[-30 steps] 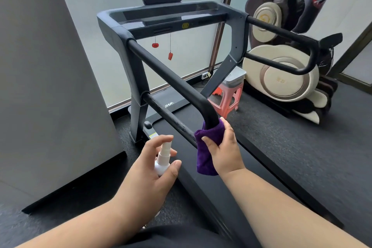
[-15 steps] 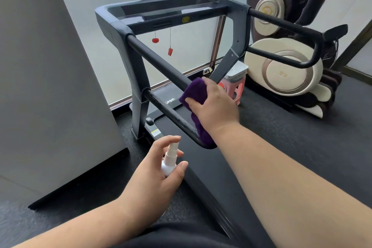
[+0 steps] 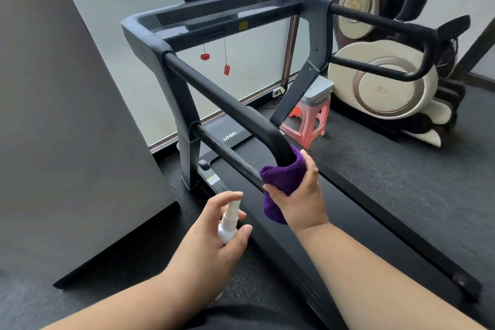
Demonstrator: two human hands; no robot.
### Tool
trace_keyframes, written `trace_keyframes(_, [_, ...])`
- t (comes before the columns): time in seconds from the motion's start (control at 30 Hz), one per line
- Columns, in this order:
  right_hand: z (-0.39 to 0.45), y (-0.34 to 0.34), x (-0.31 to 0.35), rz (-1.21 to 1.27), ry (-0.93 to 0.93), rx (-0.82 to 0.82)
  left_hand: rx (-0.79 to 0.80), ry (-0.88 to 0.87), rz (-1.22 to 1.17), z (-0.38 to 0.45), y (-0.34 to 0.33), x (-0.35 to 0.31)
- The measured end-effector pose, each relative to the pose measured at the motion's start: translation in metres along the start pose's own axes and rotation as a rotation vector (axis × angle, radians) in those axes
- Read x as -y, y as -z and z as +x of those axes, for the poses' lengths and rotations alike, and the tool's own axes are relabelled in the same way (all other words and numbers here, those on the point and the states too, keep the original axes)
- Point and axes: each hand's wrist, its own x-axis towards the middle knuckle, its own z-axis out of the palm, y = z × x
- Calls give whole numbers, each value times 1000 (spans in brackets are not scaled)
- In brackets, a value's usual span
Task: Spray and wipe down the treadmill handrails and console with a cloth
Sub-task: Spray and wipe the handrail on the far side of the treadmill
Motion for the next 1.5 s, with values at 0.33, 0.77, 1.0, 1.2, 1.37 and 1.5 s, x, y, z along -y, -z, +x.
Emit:
trace_keyframes(0.33, [9,19,36,93,141,-24,-7,-64,-50,21,0,-7])
trace_keyframes(0.77, [86,-33,155,-1012,172,135,19,-112,-134,103,58,7])
trace_keyframes(1.0, [138,-108,189,-1151,135,190,69,-150,-116,152,108,24])
trace_keyframes(1.2, [186,-175,213,-1139,150,194,26,-116,-128,192,162,53])
trace_keyframes(1.37, [228,-228,231,-1129,152,194,34,-94,-154,220,198,72])
trace_keyframes(1.5, [257,-262,245,-1121,139,219,36,-89,-158,237,222,85])
